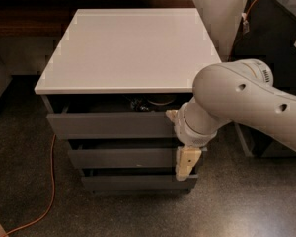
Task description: Pick water bottle from top drawer and place on counter
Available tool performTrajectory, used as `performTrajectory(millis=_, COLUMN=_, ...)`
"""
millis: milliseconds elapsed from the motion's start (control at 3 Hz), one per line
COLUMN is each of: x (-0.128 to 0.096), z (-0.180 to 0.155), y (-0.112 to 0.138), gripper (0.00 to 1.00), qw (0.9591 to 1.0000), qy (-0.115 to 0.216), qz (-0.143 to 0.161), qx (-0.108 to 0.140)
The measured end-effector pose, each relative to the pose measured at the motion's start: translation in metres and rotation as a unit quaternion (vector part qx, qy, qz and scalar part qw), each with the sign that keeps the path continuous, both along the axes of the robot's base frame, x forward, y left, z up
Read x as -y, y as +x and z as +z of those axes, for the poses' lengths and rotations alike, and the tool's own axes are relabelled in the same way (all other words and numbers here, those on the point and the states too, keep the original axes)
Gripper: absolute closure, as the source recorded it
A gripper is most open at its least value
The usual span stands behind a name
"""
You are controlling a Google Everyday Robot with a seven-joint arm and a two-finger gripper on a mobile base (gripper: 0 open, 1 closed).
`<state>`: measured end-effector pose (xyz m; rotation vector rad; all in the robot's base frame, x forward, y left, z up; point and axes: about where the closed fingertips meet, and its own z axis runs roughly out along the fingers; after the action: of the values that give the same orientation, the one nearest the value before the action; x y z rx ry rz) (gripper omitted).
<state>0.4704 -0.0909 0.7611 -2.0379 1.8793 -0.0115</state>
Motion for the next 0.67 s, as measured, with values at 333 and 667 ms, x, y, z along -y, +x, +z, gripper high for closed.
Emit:
performTrajectory(millis=333, x=-0.001, z=-0.030, y=0.009, gripper=0.00, qw=0.9997, qy=-0.024, qz=0.011, qx=0.004)
performTrajectory(millis=667, x=0.000, z=-0.050, y=0.031, gripper=0.00, qw=0.9989, qy=-0.033, qz=0.026, qx=0.022)
